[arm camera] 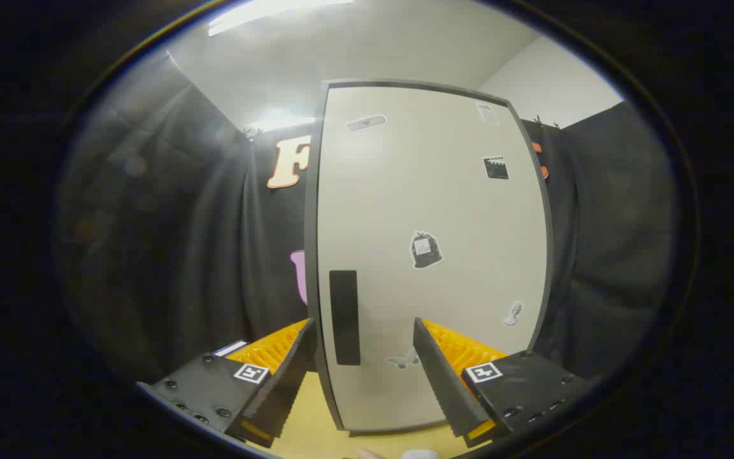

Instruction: Open the shoe cabinet door, grab the shoes and put them into the shoe cabinet, then close the shoe cabinet door.

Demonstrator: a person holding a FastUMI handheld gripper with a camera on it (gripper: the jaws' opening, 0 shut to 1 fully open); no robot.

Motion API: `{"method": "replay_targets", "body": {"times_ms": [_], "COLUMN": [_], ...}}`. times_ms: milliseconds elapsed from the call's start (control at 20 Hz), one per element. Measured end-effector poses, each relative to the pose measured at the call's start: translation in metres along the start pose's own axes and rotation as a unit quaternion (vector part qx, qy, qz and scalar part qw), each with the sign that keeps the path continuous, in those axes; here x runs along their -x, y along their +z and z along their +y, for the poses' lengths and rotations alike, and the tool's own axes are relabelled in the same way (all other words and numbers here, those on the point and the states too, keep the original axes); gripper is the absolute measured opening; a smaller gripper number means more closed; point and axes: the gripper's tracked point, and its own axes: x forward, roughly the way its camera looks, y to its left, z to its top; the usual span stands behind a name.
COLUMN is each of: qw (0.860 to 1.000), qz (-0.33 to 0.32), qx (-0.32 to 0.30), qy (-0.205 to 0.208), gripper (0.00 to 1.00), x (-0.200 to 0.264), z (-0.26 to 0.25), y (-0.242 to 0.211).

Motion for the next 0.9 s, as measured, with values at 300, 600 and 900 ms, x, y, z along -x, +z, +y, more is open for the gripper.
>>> {"method": "replay_targets", "body": {"times_ms": [300,600,900], "qw": [0.999,1.000,1.000], "qz": [0.000,-0.005,0.004], "qx": [-0.018,-0.022,-0.022], "qy": [0.027,0.020,0.010], "gripper": [0.95,0.95,0.95], "x": [-0.015,-0.029,-0.037], "z": [0.026,0.034,0.035], "y": [-0.005,-0.006,-0.012]}}
